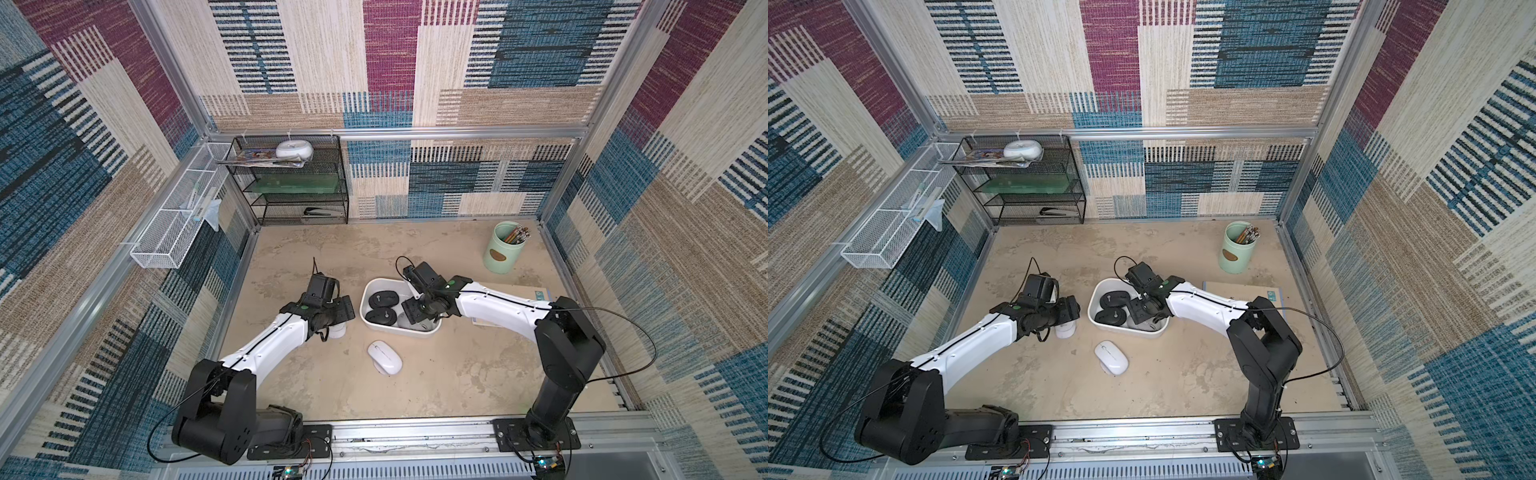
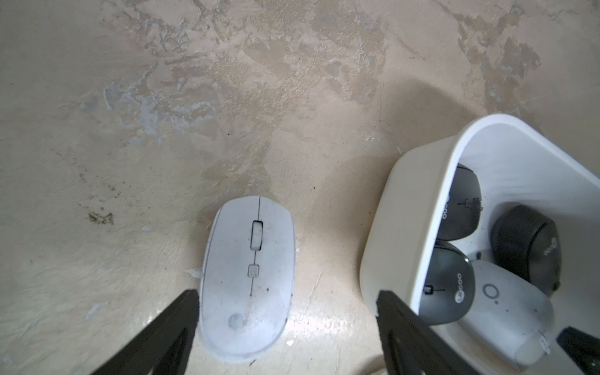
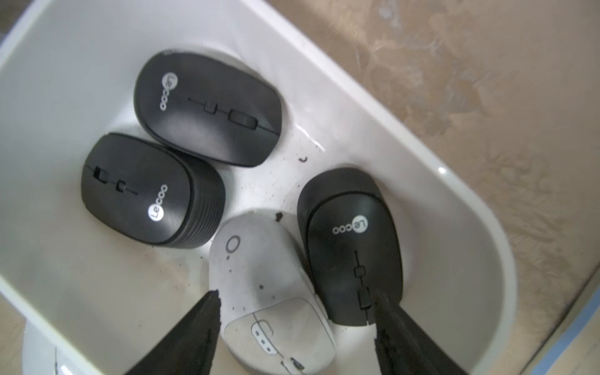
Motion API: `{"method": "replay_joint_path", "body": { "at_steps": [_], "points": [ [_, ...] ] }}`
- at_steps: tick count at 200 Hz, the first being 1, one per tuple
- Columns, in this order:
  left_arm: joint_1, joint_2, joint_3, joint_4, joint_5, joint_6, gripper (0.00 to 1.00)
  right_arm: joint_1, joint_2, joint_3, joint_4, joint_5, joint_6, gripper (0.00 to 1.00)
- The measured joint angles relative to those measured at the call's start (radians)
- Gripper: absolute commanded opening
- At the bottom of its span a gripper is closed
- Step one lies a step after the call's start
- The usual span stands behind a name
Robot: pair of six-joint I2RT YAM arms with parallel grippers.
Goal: Take out the mouse from the storage box
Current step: Adjust the mouse in the storage box, then pick up the mouse from the storage box.
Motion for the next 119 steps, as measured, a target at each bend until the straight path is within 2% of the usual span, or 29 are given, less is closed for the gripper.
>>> {"method": "replay_joint_path", "body": {
  "at_steps": [59, 119],
  "points": [
    [0.0, -0.012, -0.001, -0.001, 0.0, 0.0, 0.9, -0.047, 0.113, 0.08, -0.032, 0.06, -0.044, 0.73],
    [0.0, -0.012, -0.002, -0.001, 0.001, 0.0, 0.9, -0.061, 0.204, 0.115, -0.015, 0.028, -0.081, 0.71]
  ]
}}
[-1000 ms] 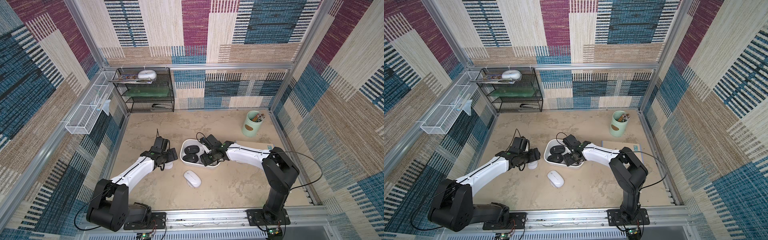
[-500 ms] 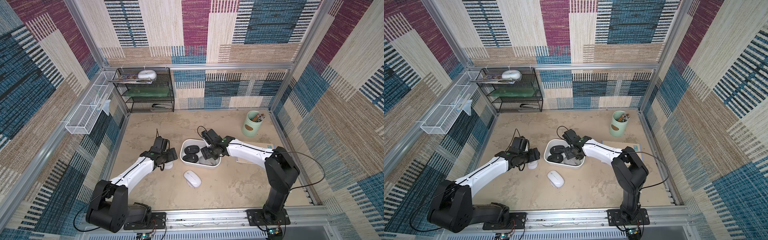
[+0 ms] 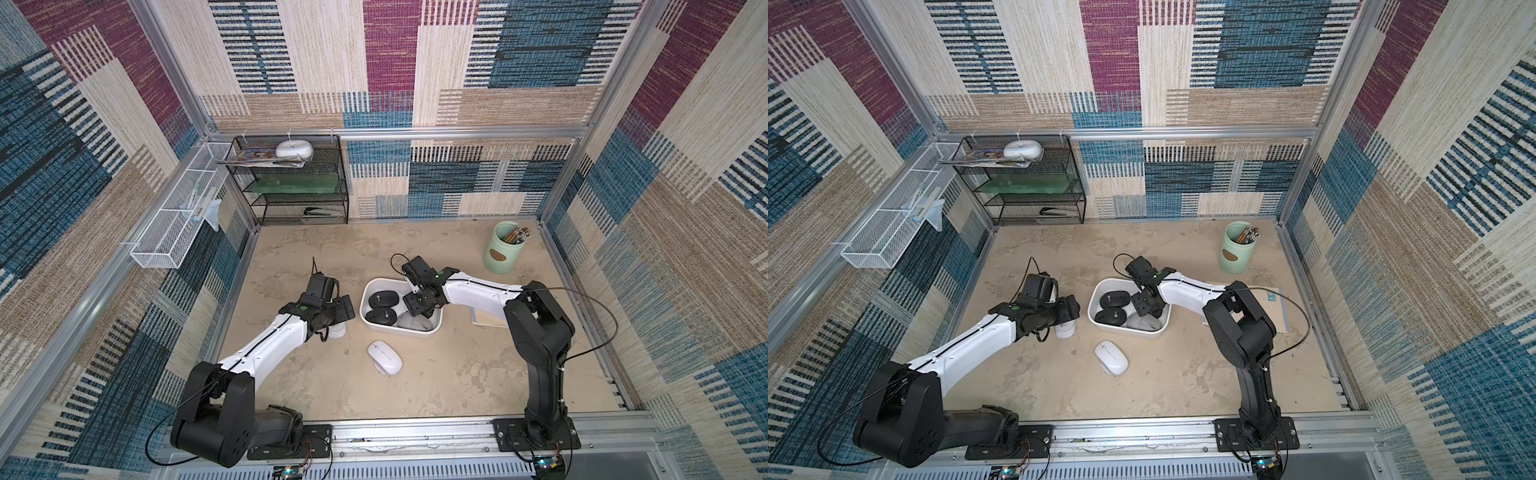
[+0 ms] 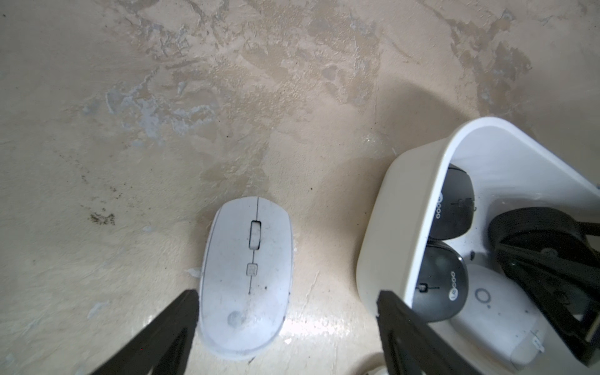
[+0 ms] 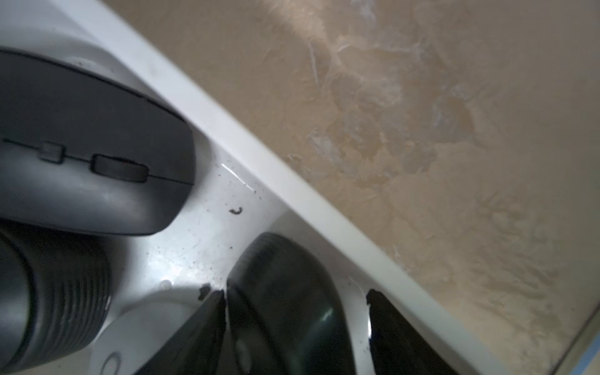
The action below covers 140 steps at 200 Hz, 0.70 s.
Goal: Take out the mouse from the storage box
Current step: Pick up the mouse from the storage box.
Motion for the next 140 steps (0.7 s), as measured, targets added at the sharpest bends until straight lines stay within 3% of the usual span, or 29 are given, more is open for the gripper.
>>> {"method": "replay_joint_path", "body": {
  "at_steps": [44, 86, 140],
  "points": [
    [0.0, 0.0, -0.003, 0.0, 0.0, 0.0, 0.9, -0.003, 0.026, 0.006, 0.012, -0.016, 0.001, 0.57],
    [0.0, 0.002, -0.003, 0.0, 0.0, 0.0, 0.9, -0.003, 0.018, 0.006, 0.001, -0.038, 0.0, 0.36],
    [0.0, 0.006, -0.003, 0.0, 0.0, 0.0, 0.89, -0.003, -0.003, 0.006, 0.001, -0.073, 0.015, 0.23]
  ]
}}
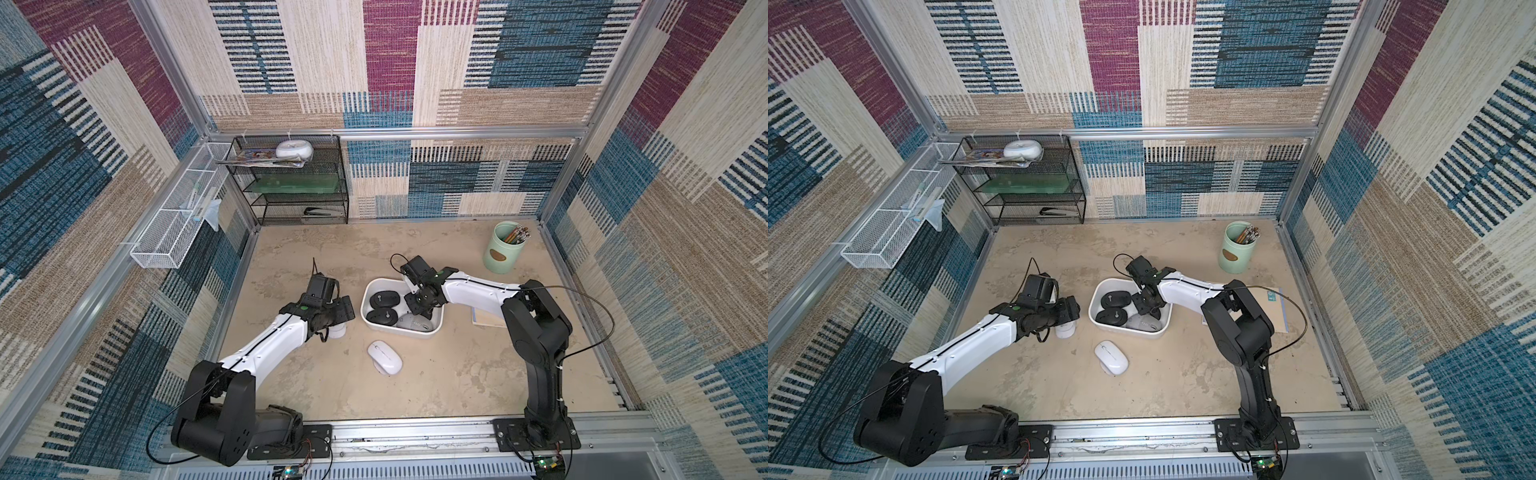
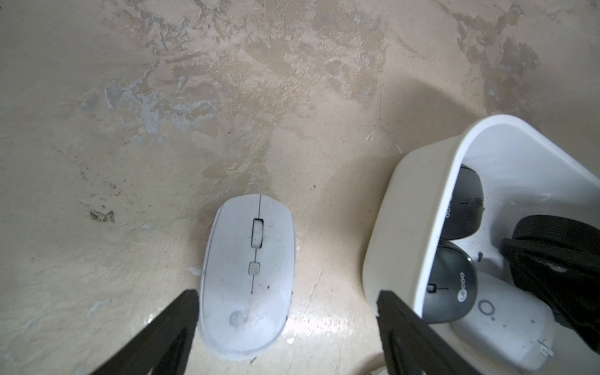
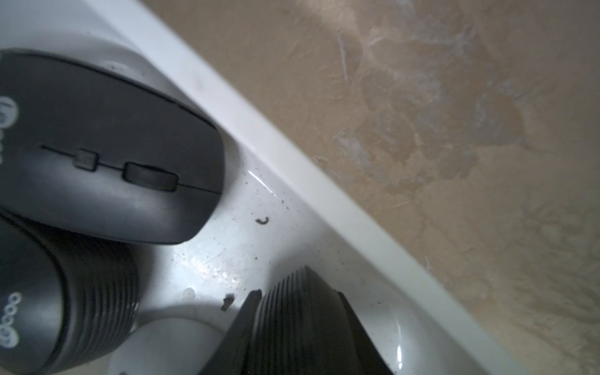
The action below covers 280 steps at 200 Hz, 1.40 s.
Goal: Take out the mouse from the storage box
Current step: Pick up the mouse from the storage box, then place the mouse at the center of the board.
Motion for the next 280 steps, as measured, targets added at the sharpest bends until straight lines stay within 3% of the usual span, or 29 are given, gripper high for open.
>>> {"method": "replay_joint_path", "body": {
  "at_steps": [79, 168, 204, 280],
  "points": [
    [0.0, -0.03, -0.011, 0.0, 0.0, 0.0, 0.89, -0.015, -0.161, 0.02, -0.003, -0.035, 0.051, 0.2],
    [-0.003, -0.05, -0.022, 0.004, 0.0, 0.0, 0.9, -0.2, -0.37, -0.148, 0.048, -0.093, 0.169, 0.19],
    [-0.005, -0.053, -0.027, 0.008, 0.0, 0.0, 0.9, -0.28, -0.389, -0.233, 0.099, -0.113, 0.222, 0.18],
    [-0.011, -0.067, -0.03, 0.012, 0.0, 0.0, 0.9, -0.349, -0.316, -0.33, 0.232, -0.22, 0.282, 0.19]
  ]
}}
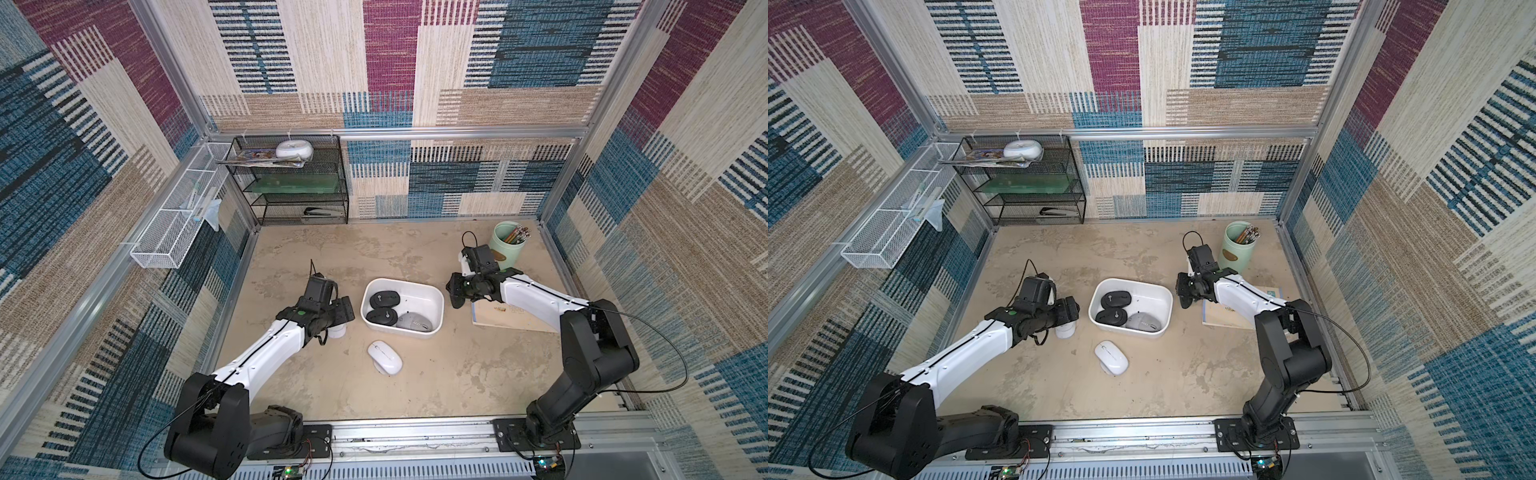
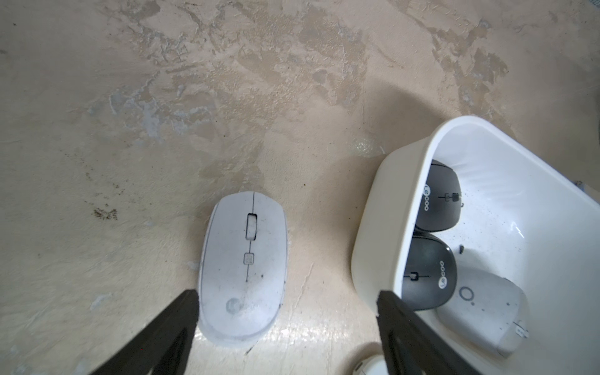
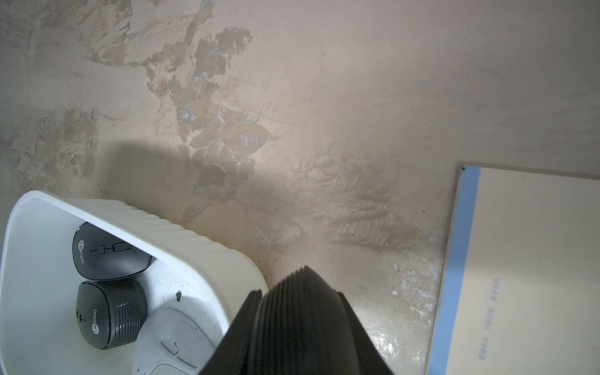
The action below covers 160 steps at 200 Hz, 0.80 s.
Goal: Take out the mouse from the storage box
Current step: Place the mouse at the center of the board.
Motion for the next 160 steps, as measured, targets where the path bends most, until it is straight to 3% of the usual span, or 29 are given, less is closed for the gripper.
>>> {"method": "replay_joint_path", "body": {
  "at_steps": [81, 132, 160],
  "points": [
    [-0.004, -0.005, -0.005, 0.023, 0.004, 0.004, 0.9, -0.013, 0.071, -0.06, 0.105, -0.062, 0.039, 0.28],
    [-0.008, -0.005, -0.005, 0.029, 0.004, 0.004, 0.9, -0.019, 0.085, -0.076, 0.127, -0.065, 0.051, 0.44],
    [-0.01, -0.005, -0.005, 0.029, 0.004, 0.004, 0.9, -0.02, 0.083, -0.077, 0.13, -0.058, 0.051, 0.58]
  ]
}}
